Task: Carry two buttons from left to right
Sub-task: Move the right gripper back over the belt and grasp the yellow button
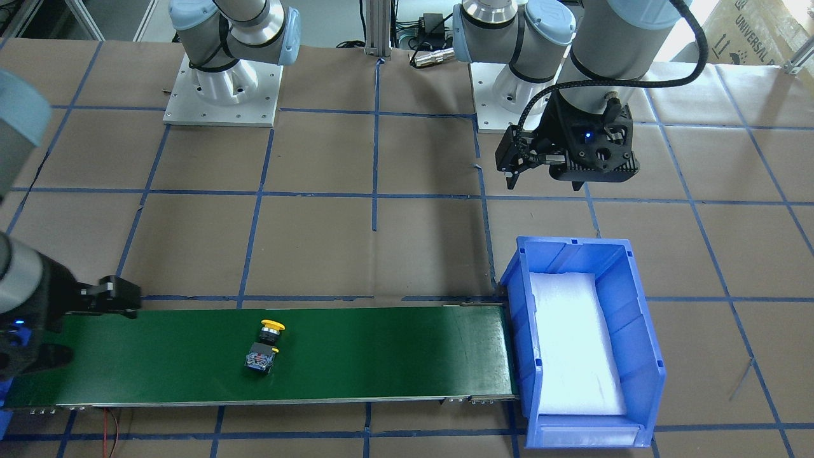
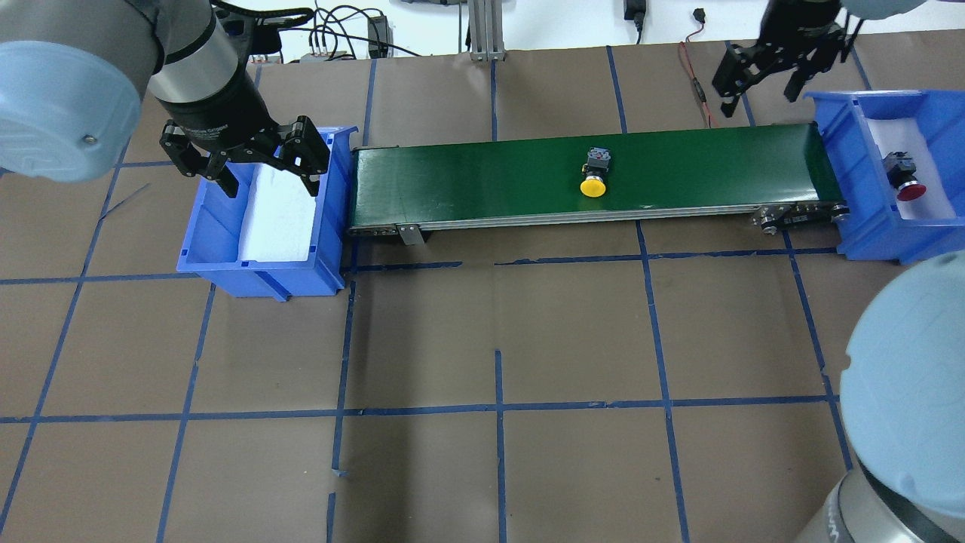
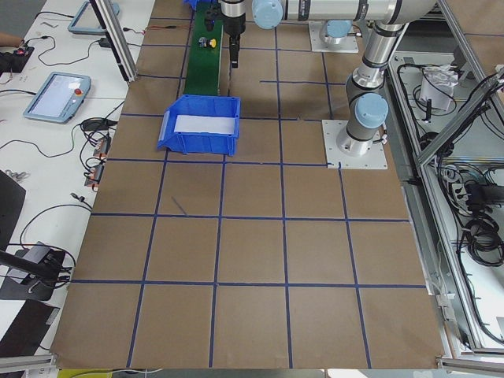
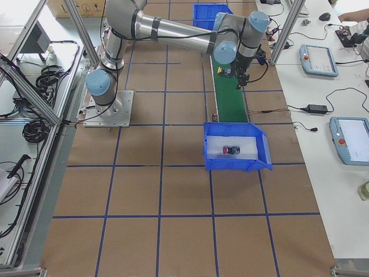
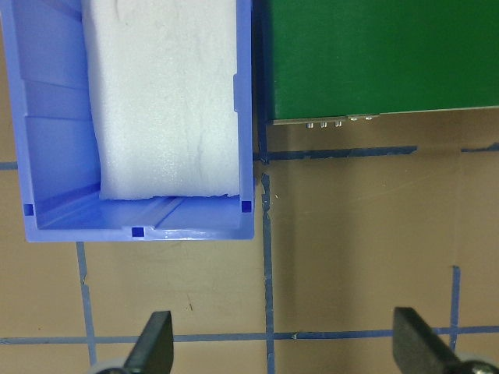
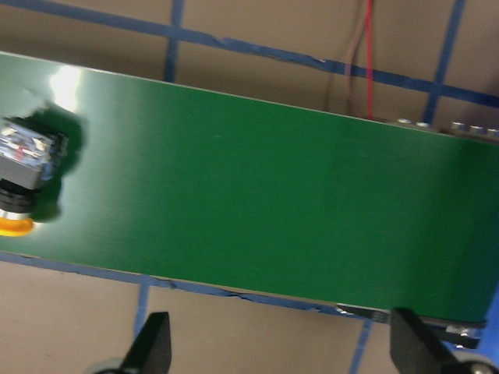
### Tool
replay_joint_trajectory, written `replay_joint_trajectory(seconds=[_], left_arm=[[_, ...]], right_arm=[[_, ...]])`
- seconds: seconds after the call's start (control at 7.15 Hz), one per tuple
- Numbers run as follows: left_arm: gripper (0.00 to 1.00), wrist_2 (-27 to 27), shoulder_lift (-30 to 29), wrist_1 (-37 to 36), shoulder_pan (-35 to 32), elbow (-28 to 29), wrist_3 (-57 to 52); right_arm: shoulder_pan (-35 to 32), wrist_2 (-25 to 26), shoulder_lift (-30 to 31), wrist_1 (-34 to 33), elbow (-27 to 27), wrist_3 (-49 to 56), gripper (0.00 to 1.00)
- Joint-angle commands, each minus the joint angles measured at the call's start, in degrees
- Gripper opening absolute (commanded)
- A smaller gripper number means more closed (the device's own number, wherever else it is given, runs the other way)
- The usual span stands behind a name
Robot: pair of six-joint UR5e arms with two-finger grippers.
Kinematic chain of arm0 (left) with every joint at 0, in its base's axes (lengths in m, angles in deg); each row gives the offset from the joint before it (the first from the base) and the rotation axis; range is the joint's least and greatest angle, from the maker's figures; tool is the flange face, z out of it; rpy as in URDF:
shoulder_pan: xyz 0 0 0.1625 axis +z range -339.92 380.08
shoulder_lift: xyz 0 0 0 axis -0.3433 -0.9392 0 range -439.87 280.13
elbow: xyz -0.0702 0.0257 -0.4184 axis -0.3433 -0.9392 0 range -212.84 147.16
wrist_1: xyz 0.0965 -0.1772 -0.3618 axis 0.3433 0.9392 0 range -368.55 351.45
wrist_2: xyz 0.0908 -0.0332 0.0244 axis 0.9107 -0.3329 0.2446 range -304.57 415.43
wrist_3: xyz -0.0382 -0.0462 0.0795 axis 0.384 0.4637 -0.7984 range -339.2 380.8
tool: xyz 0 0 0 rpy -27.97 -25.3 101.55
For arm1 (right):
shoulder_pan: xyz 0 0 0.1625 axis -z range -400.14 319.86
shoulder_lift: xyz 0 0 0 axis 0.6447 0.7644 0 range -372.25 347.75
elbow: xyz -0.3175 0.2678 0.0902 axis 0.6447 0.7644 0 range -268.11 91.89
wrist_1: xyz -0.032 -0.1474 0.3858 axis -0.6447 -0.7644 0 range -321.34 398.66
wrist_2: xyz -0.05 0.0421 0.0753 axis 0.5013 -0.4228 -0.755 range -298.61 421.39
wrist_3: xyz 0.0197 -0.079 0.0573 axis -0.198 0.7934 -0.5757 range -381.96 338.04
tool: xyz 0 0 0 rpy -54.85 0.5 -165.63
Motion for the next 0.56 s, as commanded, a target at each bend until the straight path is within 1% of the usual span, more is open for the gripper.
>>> replay_joint_trajectory(seconds=[0.0, 0.14, 0.28, 0.42], left_arm=[[1.00, 0.30, 0.31, 0.00, -0.01, -0.01, 0.06], [1.00, 0.39, 0.57, 0.09, -0.10, -0.19, 0.06], [1.00, 0.04, 1.01, 0.09, -0.10, -0.97, -0.03], [1.00, 0.04, 1.01, 0.00, -0.10, -0.98, -0.03]], right_arm=[[-6.79, -0.49, -3.60, -7.48, -2.46, -11.74, 1.00], [-7.42, -0.66, -5.19, -8.30, -1.86, -14.63, 1.00], [-9.77, -0.49, -5.20, -9.10, -1.85, -17.45, 1.00], [-11.54, -0.66, -5.81, -9.28, -2.11, -24.44, 1.00]])
